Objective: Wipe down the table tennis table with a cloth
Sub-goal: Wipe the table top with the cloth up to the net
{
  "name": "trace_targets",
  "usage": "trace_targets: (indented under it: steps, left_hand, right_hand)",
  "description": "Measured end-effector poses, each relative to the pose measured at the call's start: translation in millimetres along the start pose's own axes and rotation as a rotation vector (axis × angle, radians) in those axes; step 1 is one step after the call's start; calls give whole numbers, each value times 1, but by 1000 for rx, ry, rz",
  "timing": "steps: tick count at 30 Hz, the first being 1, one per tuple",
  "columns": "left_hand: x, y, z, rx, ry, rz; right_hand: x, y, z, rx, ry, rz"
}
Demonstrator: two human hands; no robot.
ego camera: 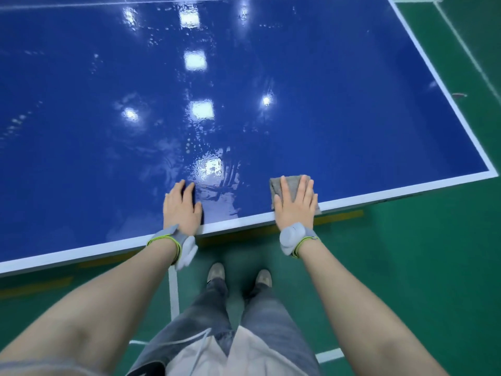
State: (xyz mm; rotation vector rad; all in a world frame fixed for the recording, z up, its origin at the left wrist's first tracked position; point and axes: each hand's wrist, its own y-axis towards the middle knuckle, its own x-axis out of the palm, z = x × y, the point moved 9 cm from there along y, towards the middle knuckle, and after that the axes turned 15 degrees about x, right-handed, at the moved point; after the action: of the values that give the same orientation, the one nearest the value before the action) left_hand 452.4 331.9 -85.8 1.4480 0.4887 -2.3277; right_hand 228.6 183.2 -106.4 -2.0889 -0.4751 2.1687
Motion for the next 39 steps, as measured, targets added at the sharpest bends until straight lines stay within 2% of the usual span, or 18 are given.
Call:
trace_targets:
  steps: [2, 4, 5, 11, 15, 19, 24, 26, 29, 33, 36, 39]
  left_hand:
    - [-8, -1, -16, -72, -17, 47]
    - [-15, -2, -32, -139, -41, 81]
    - [-19, -3, -41, -166, -42, 84]
    - [-26, 4, -67, -121, 49, 20]
    - [-31, 17, -70, -112, 38, 1]
    - [-36, 30, -73, -47, 78, -41]
    - [-31, 30, -76, -16, 12, -88]
    - [-29, 30, -74, -8, -2, -100]
    - [-31, 31, -78, -24, -20, -105]
    - [-31, 32, -77, -25, -51, -94]
    - [-32, 32, -79, -11, -47, -103]
    - [-32, 31, -80, -3, -39, -104]
  right_hand:
    - [2, -10, -15, 29, 13, 9]
    - [-5, -30, -43, 2, 34, 125]
    - [-2, -40, -59, -33, 49, 129]
    - [26, -93, -131, -232, 19, -22]
    - [29, -78, -124, -253, -28, -65]
    - [12, -46, -94, -65, 7, 6]
    - [7, -33, -86, 67, -4, -42]
    - [12, -41, -103, 38, 8, -56]
    - [9, -63, -141, -55, 29, 51]
    - [24, -88, -180, -255, 6, -66]
    - [28, -75, -175, -348, -56, -84]
    - [16, -42, -147, -285, -72, -74]
